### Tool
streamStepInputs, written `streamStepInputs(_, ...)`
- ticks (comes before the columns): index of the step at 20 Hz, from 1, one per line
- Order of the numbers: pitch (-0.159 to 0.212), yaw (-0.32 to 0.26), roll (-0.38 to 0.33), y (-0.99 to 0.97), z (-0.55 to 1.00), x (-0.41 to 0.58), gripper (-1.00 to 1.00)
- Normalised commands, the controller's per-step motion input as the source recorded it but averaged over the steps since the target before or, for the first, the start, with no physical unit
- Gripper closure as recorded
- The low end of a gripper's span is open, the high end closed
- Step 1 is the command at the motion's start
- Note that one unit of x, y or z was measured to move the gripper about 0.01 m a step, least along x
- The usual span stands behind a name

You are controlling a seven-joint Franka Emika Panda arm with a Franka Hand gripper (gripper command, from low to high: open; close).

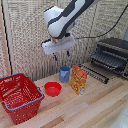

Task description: Extend the gripper towards the oven tray handle. Grasp the handle and carefully pull the tray out of the oven. Move the gripper above the red bowl. Grab the red bowl gently. Lift the bowl and place it onto the oven tray.

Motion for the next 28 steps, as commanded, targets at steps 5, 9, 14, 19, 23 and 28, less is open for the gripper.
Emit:
streamStepInputs(5,0.008,-0.033,0.226,0.52,-0.43,-0.167,-1.00)
streamStepInputs(9,0.000,-0.022,0.126,0.19,-0.41,-0.414,-1.00)
streamStepInputs(14,0.000,-0.007,0.048,-0.04,-0.18,-0.601,-1.00)
streamStepInputs(19,-0.007,0.019,0.000,-0.09,-0.26,-0.474,-1.00)
streamStepInputs(23,-0.033,0.061,0.000,-0.44,-0.37,-0.163,-1.00)
streamStepInputs(28,-0.042,0.046,0.042,-0.57,-0.31,0.021,-1.00)
